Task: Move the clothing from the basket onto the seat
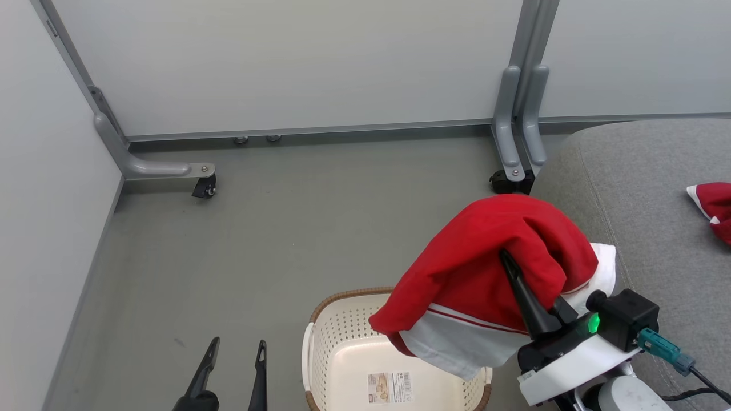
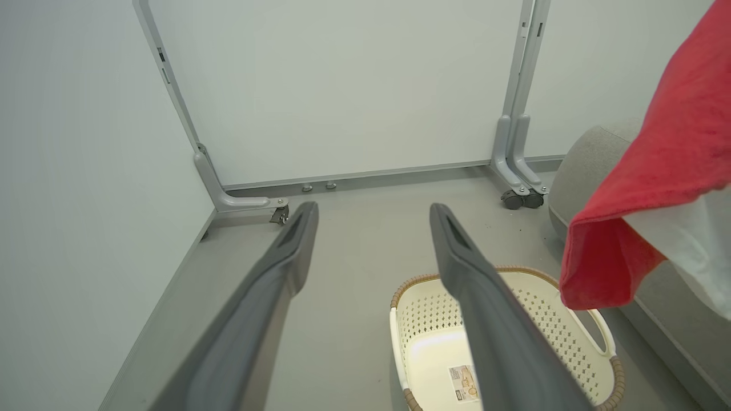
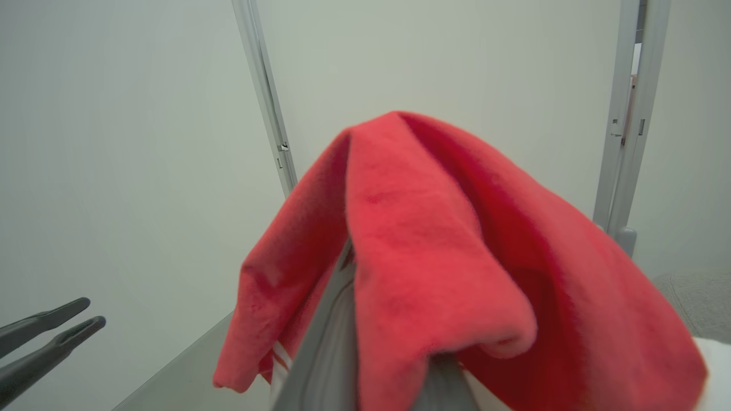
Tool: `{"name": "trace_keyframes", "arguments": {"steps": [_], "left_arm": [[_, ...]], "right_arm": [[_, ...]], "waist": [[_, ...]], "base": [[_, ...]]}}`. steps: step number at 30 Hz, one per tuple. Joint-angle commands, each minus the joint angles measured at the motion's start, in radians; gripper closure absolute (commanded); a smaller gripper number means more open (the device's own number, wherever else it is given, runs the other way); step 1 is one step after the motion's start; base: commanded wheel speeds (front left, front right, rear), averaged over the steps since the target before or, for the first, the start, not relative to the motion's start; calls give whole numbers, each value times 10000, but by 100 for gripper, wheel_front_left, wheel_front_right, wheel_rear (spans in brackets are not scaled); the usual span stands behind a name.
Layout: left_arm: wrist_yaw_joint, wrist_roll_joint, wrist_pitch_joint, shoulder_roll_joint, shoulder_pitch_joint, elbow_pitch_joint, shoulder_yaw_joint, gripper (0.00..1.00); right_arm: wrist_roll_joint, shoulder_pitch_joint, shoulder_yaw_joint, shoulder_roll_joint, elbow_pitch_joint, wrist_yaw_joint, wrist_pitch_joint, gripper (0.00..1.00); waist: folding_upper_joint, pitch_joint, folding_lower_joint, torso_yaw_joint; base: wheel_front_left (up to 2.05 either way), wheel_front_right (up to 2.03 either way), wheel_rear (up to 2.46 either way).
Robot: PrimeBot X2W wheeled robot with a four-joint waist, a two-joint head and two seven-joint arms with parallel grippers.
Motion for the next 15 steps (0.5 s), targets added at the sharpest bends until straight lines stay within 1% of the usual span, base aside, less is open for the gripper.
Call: {"name": "trace_keyframes", "arguments": {"steps": [1,8,12,15], "left_arm": [[-64,80,-1,-2,-47,51,-7,0],[-110,121,-1,-27,-34,18,23,0],[-108,149,-1,-36,-39,-26,11,0],[-118,175,-1,-41,-81,-40,-35,0]], "right_arm": [[-89,65,0,8,-26,-3,-33,100],[-95,86,-62,-31,-39,-3,-33,100],[-138,77,-116,-58,-38,-3,-33,100],[-165,48,-199,-69,-72,-3,-33,100]], "waist": [[-1,-3,0,-18],[-1,11,0,-266],[-1,72,0,-631],[-1,139,0,-1035]], "base": [[0,0,0],[0,0,0],[0,0,0],[0,0,0]]}}
